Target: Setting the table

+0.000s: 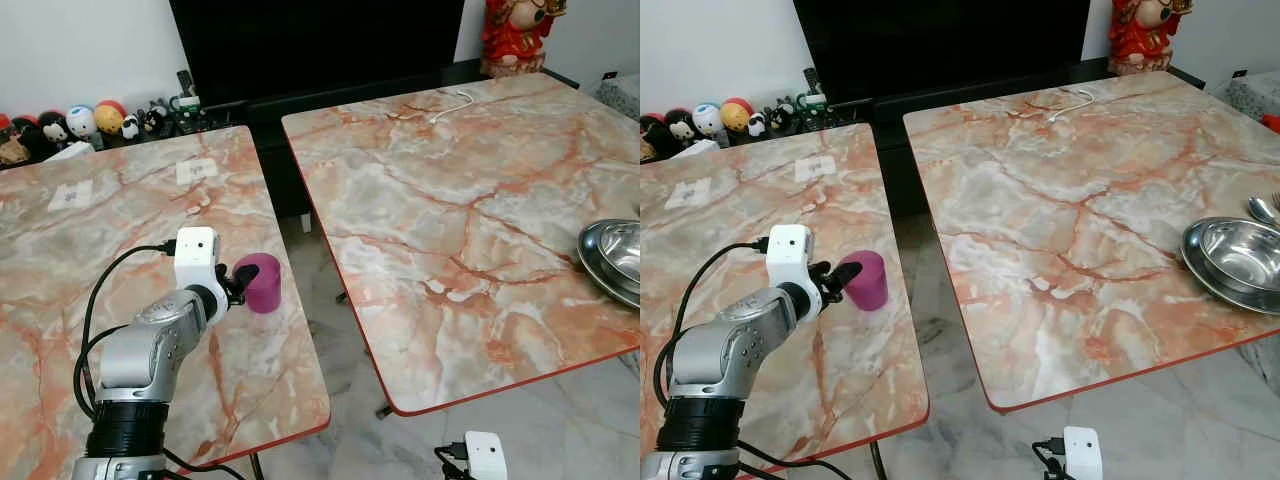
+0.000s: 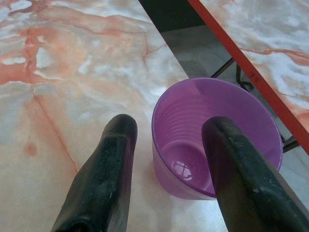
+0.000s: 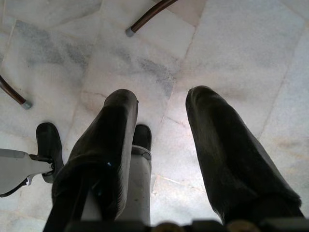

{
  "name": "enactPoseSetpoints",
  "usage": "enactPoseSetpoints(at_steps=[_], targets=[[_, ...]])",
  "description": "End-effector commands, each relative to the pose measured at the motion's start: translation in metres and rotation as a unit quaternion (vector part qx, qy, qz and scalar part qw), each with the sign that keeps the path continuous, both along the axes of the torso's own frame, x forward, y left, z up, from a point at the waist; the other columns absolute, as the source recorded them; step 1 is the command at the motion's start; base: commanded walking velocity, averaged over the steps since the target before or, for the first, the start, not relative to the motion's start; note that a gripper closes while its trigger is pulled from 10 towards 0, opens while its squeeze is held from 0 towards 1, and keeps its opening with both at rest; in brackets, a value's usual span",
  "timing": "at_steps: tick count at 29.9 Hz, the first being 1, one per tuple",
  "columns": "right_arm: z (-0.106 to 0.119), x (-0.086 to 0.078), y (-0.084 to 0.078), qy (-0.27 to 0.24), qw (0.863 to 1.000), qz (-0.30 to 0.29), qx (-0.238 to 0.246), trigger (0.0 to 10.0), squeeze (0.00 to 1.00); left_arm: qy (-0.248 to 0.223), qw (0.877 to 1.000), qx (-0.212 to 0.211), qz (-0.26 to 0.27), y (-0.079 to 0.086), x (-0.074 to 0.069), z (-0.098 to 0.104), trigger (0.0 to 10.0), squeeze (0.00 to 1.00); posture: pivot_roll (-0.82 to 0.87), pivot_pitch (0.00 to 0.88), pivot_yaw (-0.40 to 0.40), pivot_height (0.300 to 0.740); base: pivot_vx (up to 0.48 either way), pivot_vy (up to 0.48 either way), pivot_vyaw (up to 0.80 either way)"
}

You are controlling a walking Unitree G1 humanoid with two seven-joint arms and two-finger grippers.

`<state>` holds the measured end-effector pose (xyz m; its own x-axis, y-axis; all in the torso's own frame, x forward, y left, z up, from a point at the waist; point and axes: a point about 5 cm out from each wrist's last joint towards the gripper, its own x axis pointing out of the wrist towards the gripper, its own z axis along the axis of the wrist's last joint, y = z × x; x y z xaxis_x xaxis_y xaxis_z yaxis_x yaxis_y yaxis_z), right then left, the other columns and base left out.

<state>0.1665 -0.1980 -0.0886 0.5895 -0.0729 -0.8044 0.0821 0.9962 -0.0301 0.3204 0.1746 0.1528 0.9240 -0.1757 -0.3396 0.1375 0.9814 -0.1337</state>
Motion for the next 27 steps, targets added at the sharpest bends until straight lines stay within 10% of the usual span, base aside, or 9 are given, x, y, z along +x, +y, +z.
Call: enactPoseSetpoints(at_steps=[1, 17, 18, 19, 21, 27], targets=[[-0.0004, 0.0001, 0.0032, -0.001, 1.000, 0.001, 0.003, 10.0, 0.00, 0.002, 1.000, 0.004, -0.002, -0.0029, 0.0022, 0.0022, 10.0, 0.00, 0.02, 0.000, 0.069, 0.740, 0.000, 0.000, 0.00], [0.0000, 0.0009, 0.0028, -0.001, 1.000, 0.002, 0.003, 10.0, 0.00, 0.006, 1.000, -0.001, 0.005, -0.0086, 0.0050, -0.0009, 10.0, 0.00, 0.01, 0.000, 0.069, 0.740, 0.000, 0.000, 0.00], [0.0000, 0.0008, 0.0027, -0.001, 1.000, 0.002, 0.003, 10.0, 0.00, 0.005, 1.000, -0.002, 0.007, -0.0082, 0.0053, -0.0006, 9.5, 0.00, 0.02, 0.000, 0.067, 0.740, 0.000, 0.000, 0.00], [0.0001, 0.0009, 0.0025, -0.001, 1.000, 0.003, 0.003, 10.0, 0.00, 0.004, 1.000, -0.002, 0.010, -0.0075, 0.0059, -0.0005, 4.2, 0.00, 0.02, 0.000, 0.066, 0.740, 0.000, 0.000, 0.00], [0.0001, 0.0010, 0.0024, -0.001, 1.000, 0.003, 0.003, 10.0, 0.00, 0.004, 1.000, -0.002, 0.012, -0.0070, 0.0060, -0.0005, 1.9, 0.00, 0.02, 0.000, 0.066, 0.740, 0.000, 0.000, 0.00], [0.0003, 0.0013, 0.0020, -0.001, 1.000, 0.004, 0.003, 10.0, 0.00, 0.002, 1.000, -0.003, 0.015, -0.0062, 0.0062, 0.0000, 1.1, 0.00, 0.02, 0.000, 0.065, 0.740, 0.000, 0.000, 0.00]])
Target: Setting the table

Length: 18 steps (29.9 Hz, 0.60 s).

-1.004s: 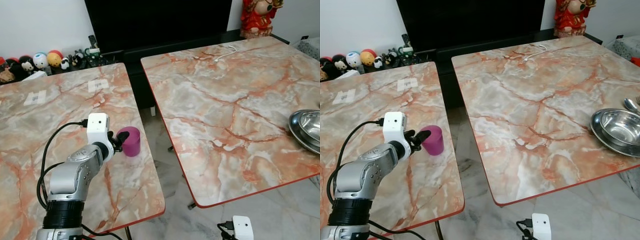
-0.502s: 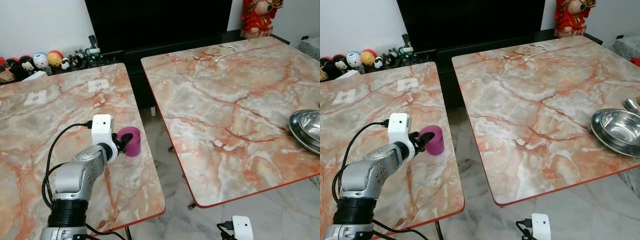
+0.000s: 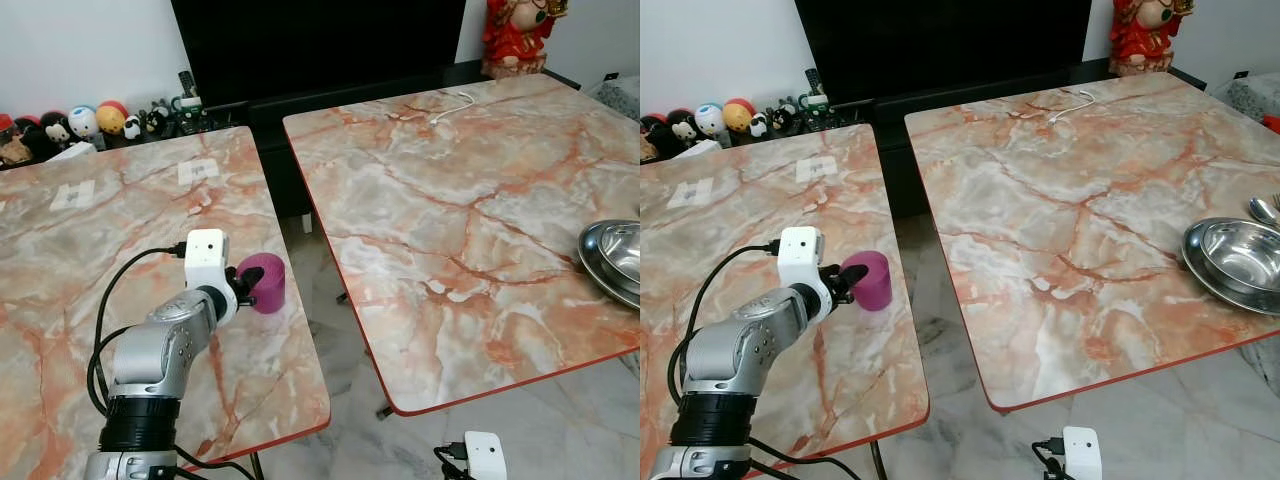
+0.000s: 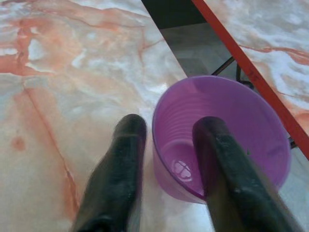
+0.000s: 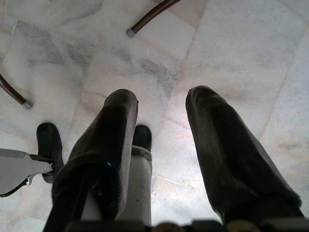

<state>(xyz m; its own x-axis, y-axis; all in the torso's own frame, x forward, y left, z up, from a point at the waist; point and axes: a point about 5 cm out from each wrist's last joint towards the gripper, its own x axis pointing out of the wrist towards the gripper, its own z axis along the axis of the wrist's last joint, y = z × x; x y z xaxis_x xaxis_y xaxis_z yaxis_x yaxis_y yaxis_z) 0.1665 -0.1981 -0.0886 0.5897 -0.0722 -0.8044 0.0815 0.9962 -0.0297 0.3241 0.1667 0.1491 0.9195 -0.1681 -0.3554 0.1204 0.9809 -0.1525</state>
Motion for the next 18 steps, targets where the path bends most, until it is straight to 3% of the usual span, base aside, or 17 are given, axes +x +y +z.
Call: enactPoseSetpoints(at_steps=[1, 18], targets=[[0.0002, 0.0012, 0.0021, -0.001, 1.000, 0.003, 0.003, 10.0, 0.00, -0.008, 1.000, 0.006, 0.008, 0.0016, 0.0023, 0.0038, 0.2, 0.00, 0.02, 0.000, 0.065, 0.740, 0.000, 0.000, 0.00], [0.0003, 0.0015, 0.0019, 0.000, 1.000, 0.006, 0.003, 10.0, 0.00, -0.012, 1.000, 0.015, 0.001, 0.0010, 0.0012, 0.0046, 0.0, 0.00, 0.02, 0.000, 0.063, 0.740, 0.000, 0.000, 0.00]])
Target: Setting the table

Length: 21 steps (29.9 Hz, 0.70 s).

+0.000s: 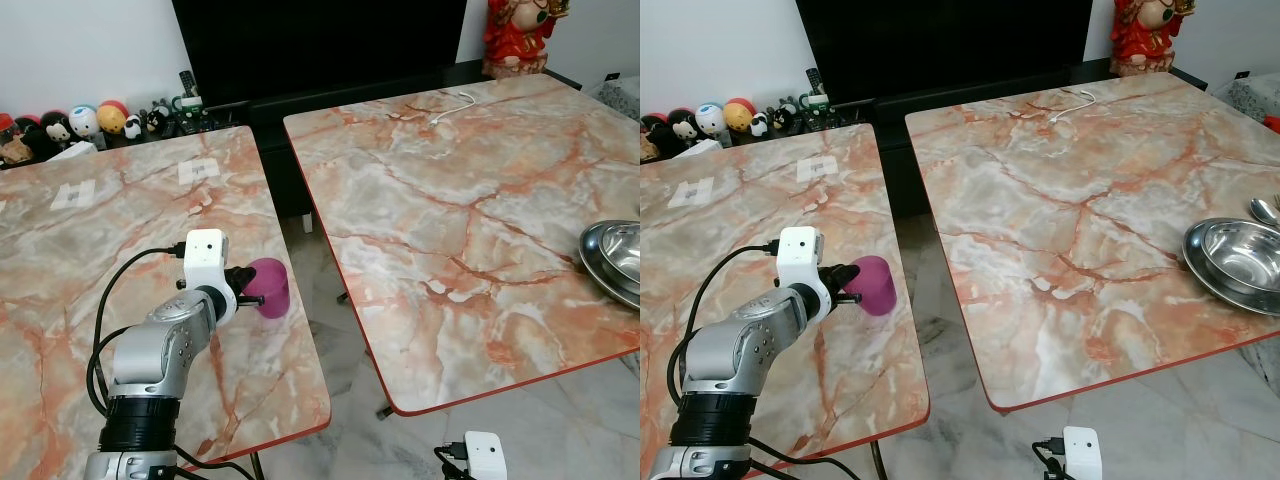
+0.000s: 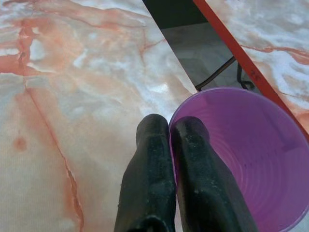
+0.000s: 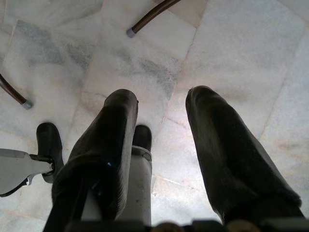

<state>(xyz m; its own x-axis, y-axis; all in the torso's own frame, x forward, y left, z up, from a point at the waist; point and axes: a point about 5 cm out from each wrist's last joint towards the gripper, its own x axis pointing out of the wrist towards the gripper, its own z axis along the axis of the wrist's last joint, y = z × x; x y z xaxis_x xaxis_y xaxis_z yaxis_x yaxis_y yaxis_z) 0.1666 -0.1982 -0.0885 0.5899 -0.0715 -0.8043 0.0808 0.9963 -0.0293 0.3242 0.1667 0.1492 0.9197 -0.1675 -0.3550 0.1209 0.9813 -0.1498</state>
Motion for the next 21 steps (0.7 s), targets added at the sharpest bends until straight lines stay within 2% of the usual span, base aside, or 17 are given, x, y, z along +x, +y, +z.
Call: enactPoseSetpoints(at_steps=[1, 11, 17, 21], targets=[[0.000, 0.001, 0.002, 0.000, 1.000, 0.006, 0.003, 10.0, 0.00, -0.012, 1.000, 0.013, 0.001, 0.001, 0.001, 0.005, 0.0, 0.00, 0.02, 0.000, 0.063, 0.740, 0.000, 0.000, 0.00], [0.000, 0.001, 0.002, 0.000, 1.000, 0.005, 0.002, 10.0, 0.00, -0.015, 1.000, 0.021, -0.002, -0.001, 0.001, 0.002, 0.0, 0.00, 0.02, 0.000, 0.063, 0.740, 0.000, 0.000, 0.00], [0.000, 0.001, 0.002, 0.001, 1.000, 0.006, 0.001, 10.0, 0.00, -0.049, 0.999, 0.005, 0.012, 0.003, 0.001, 0.006, 0.0, 0.00, 0.02, 0.000, 0.063, 0.740, 0.000, 0.000, 0.00], [0.000, 0.001, 0.001, 0.001, 1.000, 0.006, 0.000, 10.0, 0.00, -0.091, 0.995, -0.011, 0.038, 0.008, 0.002, 0.014, 0.0, 0.00, 0.01, 0.000, 0.061, 0.740, 0.000, 0.000, 0.00]])
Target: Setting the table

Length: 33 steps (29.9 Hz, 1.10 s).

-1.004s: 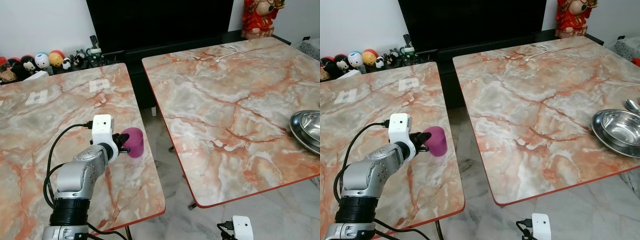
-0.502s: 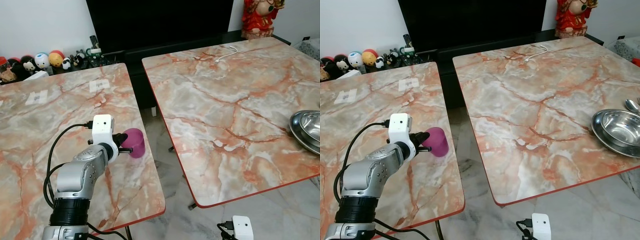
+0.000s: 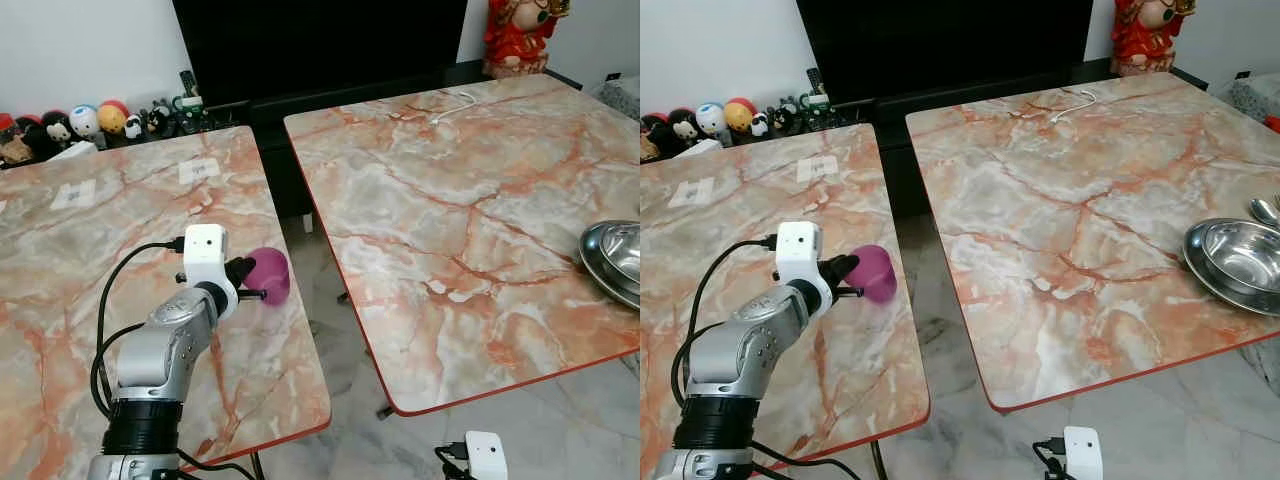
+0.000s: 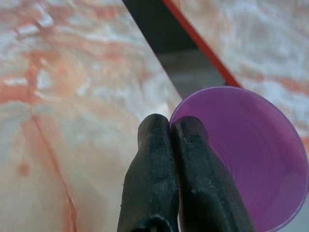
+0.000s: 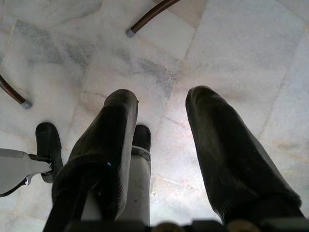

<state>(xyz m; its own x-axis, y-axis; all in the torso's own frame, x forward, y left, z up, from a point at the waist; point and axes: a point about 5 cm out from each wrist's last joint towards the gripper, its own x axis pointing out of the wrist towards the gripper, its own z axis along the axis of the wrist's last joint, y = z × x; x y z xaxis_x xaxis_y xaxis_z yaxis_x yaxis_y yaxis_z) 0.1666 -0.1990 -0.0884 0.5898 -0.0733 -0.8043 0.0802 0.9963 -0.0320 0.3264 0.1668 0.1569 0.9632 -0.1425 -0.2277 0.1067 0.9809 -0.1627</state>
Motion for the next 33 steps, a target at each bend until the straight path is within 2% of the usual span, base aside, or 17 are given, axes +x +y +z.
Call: enactPoseSetpoints(at_steps=[1, 6, 7, 9, 10, 13, 17, 24, 33], targets=[[0.000, 0.001, 0.002, 0.001, 1.000, 0.006, 0.001, 10.0, 0.00, -0.034, 0.999, 0.001, 0.026, 0.009, 0.000, 0.008, 0.0, 0.00, 0.01, 0.000, 0.061, 0.740, 0.000, 0.000, 0.00], [0.000, 0.000, 0.002, 0.001, 1.000, 0.006, 0.000, 10.0, 0.00, -0.105, 0.993, 0.022, 0.058, 0.019, -0.004, 0.018, 0.0, 0.00, 0.01, 0.000, 0.063, 0.740, 0.000, 0.000, 0.00], [0.000, 0.000, 0.002, 0.001, 1.000, 0.005, -0.001, 10.0, 0.00, -0.130, 0.987, 0.041, 0.081, 0.028, -0.007, 0.020, 0.0, 0.00, 0.00, 0.000, 0.063, 0.740, 0.000, 0.000, 0.00], [0.000, -0.001, 0.001, 0.002, 1.000, 0.005, -0.002, 10.0, 0.00, -0.147, 0.983, 0.056, 0.094, 0.032, -0.010, 0.020, 0.0, 0.00, 0.00, 0.000, 0.061, 0.740, 0.000, 0.000, 0.00], [-0.001, -0.001, 0.001, 0.002, 1.000, 0.006, -0.002, 10.0, 0.00, -0.159, 0.981, 0.063, 0.095, 0.033, -0.012, 0.020, 10.0, 0.00, 0.00, 0.000, 0.058, 0.740, 0.000, 0.000, 0.00], [-0.001, -0.002, 0.000, 0.004, 1.000, 0.006, -0.004, 10.0, 0.00, -0.200, 0.973, 0.075, 0.083, 0.032, -0.018, 0.022, 10.0, 0.00, 0.00, 0.000, 0.058, 0.740, 0.000, 0.000, 0.00], [-0.001, -0.003, -0.001, 0.004, 1.000, 0.005, -0.004, 10.0, 0.00, -0.216, 0.971, 0.084, 0.066, 0.027, -0.019, 0.023, 10.0, 0.00, 0.00, 0.000, 0.057, 0.740, 0.000, 0.000, 0.00], [-0.001, -0.002, 0.000, 0.003, 1.000, 0.003, -0.004, 10.0, 0.00, -0.221, 0.967, 0.102, 0.072, 0.027, -0.016, 0.023, 10.0, 0.00, 0.00, 0.000, 0.056, 0.740, 0.000, 0.000, 0.00], [0.000, -0.001, -0.001, 0.002, 1.000, 0.002, -0.003, 10.0, 0.00, -0.229, 0.966, 0.100, 0.062, 0.024, -0.015, 0.021, 10.0, 0.00, 0.00, 0.000, 0.053, 0.740, 0.000, -0.399, 0.00]])
